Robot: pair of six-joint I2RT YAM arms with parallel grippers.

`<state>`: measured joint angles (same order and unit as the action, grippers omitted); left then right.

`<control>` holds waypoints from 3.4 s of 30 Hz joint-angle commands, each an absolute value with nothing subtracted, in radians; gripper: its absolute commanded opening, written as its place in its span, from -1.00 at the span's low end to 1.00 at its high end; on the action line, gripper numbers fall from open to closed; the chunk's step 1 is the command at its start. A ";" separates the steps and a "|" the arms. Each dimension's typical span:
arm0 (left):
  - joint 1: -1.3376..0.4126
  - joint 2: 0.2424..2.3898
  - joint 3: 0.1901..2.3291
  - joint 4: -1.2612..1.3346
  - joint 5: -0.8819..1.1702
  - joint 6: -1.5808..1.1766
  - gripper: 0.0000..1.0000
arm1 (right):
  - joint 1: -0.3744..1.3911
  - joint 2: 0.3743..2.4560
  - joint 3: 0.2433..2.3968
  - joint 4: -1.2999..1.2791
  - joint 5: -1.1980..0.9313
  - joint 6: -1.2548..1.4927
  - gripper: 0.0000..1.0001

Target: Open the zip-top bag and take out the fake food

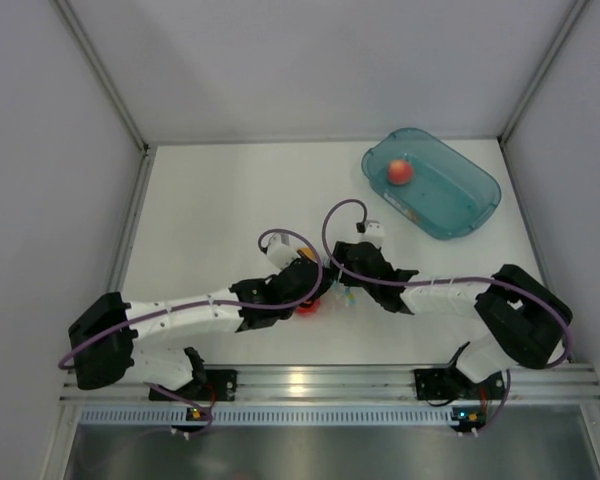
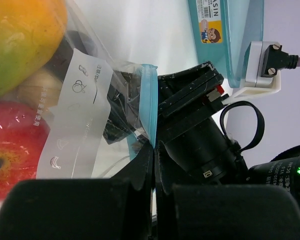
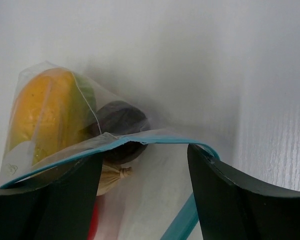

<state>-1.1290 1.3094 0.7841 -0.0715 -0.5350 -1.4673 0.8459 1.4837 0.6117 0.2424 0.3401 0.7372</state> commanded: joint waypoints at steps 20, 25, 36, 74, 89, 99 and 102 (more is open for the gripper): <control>-1.134 1.307 0.667 0.017 -0.603 -1.439 -1.00 | 0.865 1.566 0.563 0.742 0.063 0.735 0.10; -1.132 1.310 0.664 -0.027 -0.637 -1.439 -1.00 | 0.877 1.586 0.584 0.715 0.026 0.735 0.08; -1.123 1.269 0.592 -0.067 -0.676 -1.450 -1.00 | 0.927 1.723 0.626 0.762 -0.061 0.741 0.32; -1.111 1.103 0.617 -0.232 -0.681 -1.207 -1.00 | 1.126 1.528 0.623 0.620 0.273 0.681 -0.04; -1.111 1.037 0.646 -0.193 -0.540 -1.207 -1.00 | 1.092 1.680 0.707 0.801 0.278 0.641 0.09; -1.111 1.040 0.598 0.027 -0.327 -1.269 -1.00 | 1.092 1.697 0.632 1.024 0.336 0.710 0.16; -1.111 1.020 0.571 0.084 -0.295 -1.295 -1.00 | 1.092 1.674 0.591 1.055 0.374 0.747 0.11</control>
